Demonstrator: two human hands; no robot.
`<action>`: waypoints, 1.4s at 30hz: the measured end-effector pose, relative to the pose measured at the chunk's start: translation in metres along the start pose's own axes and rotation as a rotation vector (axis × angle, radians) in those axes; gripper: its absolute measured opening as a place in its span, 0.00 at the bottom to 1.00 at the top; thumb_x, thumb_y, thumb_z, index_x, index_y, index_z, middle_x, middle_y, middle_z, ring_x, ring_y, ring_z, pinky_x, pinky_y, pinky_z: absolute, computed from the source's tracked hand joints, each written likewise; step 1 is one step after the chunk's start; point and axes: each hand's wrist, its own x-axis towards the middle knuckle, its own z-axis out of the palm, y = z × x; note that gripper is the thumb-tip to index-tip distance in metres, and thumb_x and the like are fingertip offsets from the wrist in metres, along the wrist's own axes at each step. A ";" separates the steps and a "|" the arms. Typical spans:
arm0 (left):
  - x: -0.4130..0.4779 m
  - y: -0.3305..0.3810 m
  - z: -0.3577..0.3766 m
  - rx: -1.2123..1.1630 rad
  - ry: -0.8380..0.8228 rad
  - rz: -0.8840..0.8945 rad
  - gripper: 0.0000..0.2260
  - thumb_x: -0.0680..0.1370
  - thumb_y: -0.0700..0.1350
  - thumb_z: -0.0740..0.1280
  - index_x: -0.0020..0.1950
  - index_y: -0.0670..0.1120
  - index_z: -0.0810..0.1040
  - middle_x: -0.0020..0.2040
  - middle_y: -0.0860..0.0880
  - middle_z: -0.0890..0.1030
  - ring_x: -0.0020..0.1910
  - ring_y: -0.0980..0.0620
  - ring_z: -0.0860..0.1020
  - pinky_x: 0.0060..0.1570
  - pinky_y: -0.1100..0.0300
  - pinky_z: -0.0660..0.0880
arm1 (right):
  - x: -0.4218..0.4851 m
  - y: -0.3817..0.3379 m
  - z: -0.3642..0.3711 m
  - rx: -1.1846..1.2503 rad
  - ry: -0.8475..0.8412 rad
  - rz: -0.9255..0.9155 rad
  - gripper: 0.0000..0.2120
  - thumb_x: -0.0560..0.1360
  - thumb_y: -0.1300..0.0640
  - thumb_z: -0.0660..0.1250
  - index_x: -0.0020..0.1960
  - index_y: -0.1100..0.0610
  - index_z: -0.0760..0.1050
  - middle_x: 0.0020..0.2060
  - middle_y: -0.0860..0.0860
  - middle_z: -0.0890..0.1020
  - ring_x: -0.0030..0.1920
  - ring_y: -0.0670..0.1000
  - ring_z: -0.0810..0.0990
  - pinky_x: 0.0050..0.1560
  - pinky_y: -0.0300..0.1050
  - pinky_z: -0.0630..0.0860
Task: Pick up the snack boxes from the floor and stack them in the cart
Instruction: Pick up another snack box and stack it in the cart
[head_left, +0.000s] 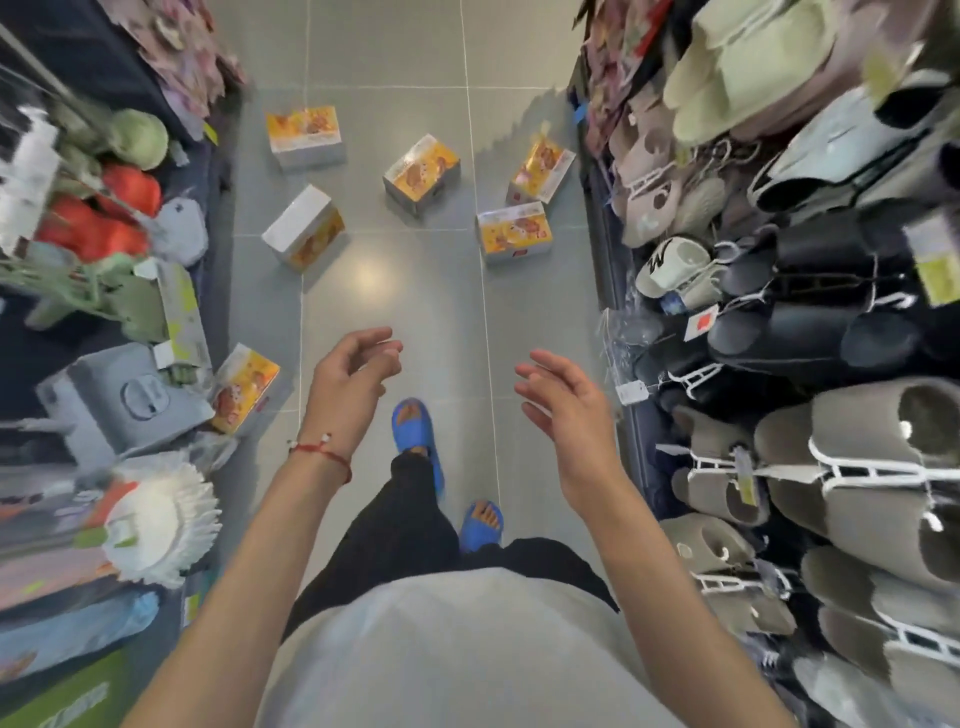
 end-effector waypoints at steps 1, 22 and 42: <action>0.023 0.008 0.002 0.016 -0.025 -0.004 0.11 0.81 0.39 0.64 0.60 0.50 0.79 0.57 0.52 0.83 0.58 0.49 0.81 0.56 0.55 0.75 | 0.020 -0.011 0.008 0.008 0.003 0.000 0.12 0.81 0.65 0.66 0.57 0.50 0.80 0.54 0.50 0.86 0.58 0.50 0.83 0.67 0.51 0.77; 0.379 0.182 0.132 0.217 -0.195 -0.182 0.10 0.83 0.45 0.63 0.62 0.50 0.78 0.60 0.50 0.82 0.59 0.50 0.80 0.62 0.53 0.74 | 0.362 -0.222 0.076 -0.004 0.114 0.120 0.11 0.82 0.59 0.67 0.63 0.52 0.79 0.58 0.52 0.86 0.54 0.48 0.84 0.55 0.42 0.78; 0.641 0.084 0.271 0.392 -0.182 -0.656 0.09 0.69 0.47 0.66 0.48 0.46 0.77 0.62 0.38 0.79 0.61 0.39 0.79 0.64 0.44 0.72 | 0.694 -0.172 0.028 -0.313 0.275 0.326 0.13 0.80 0.63 0.65 0.62 0.52 0.77 0.51 0.52 0.84 0.38 0.38 0.80 0.39 0.33 0.75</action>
